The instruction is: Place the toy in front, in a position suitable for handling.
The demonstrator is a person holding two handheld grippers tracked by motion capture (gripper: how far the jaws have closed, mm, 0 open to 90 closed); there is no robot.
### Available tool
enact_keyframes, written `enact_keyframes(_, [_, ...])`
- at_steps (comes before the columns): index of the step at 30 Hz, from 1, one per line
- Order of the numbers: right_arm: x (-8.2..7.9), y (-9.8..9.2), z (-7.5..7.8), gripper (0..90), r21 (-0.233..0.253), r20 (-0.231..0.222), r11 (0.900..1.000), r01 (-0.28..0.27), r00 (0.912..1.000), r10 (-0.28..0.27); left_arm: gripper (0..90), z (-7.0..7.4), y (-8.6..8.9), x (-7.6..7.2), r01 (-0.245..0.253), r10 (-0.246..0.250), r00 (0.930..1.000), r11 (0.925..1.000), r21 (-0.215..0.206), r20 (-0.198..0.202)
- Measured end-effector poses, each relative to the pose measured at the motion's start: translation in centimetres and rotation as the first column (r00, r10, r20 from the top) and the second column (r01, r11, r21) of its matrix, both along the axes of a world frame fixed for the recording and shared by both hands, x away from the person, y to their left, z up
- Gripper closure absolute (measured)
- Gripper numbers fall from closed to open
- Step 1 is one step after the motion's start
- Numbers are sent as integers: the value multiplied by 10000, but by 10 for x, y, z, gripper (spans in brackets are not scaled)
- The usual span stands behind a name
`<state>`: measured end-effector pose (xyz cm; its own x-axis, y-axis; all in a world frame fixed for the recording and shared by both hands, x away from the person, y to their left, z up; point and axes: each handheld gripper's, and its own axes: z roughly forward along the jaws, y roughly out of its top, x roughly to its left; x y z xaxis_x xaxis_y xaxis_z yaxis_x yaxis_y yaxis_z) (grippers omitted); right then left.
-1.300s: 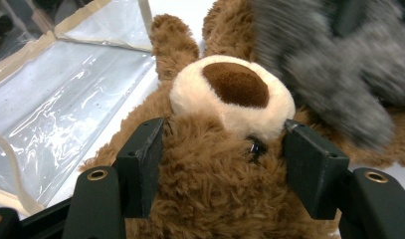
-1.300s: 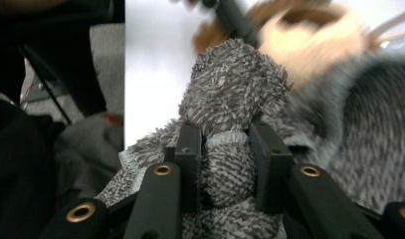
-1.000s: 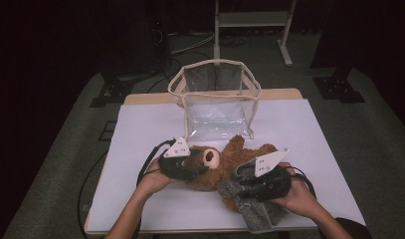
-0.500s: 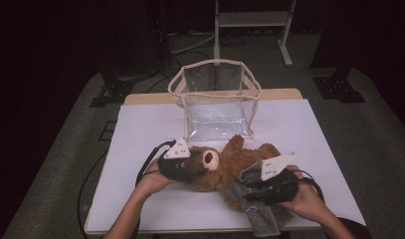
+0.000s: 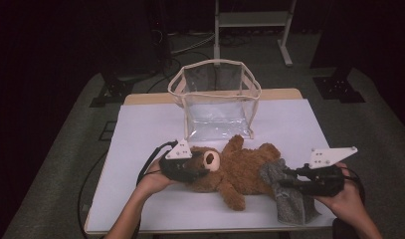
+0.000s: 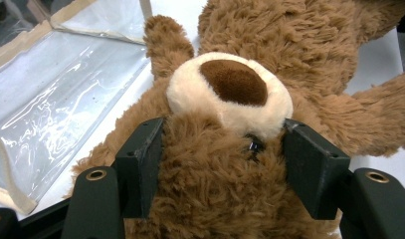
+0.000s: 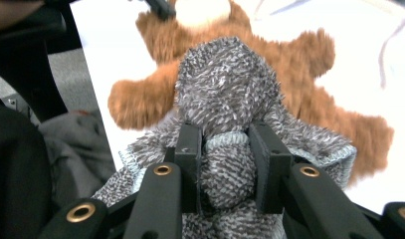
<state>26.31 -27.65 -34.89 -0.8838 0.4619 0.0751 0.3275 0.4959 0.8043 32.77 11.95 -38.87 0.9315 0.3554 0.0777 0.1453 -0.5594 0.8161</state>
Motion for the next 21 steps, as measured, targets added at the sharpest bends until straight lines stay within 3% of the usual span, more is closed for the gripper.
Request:
enact_keyframes(5, [26,32,3,681,64,97,9983,-573,9983,572,358,0,1,-3,221,-222,9997,9997,56,86])
enact_keyframes(9, [43,54,-8,679,-34,-124,9956,-942,9955,941,353,-1,4,-4,289,-290,9995,9996,25,128])
enact_keyframes(14, [49,44,-19,682,497,-499,9954,-817,9952,842,349,2,9,-5,542,-540,9983,9985,-105,199])
enact_keyframes(17, [44,39,-24,681,515,-579,9957,-775,9951,804,326,3,16,-8,808,-804,9963,9967,-106,300])
enact_keyframes(21, [41,35,-26,681,518,-571,9959,-742,9954,772,322,2,32,-10,768,-767,9968,9970,-19,211])
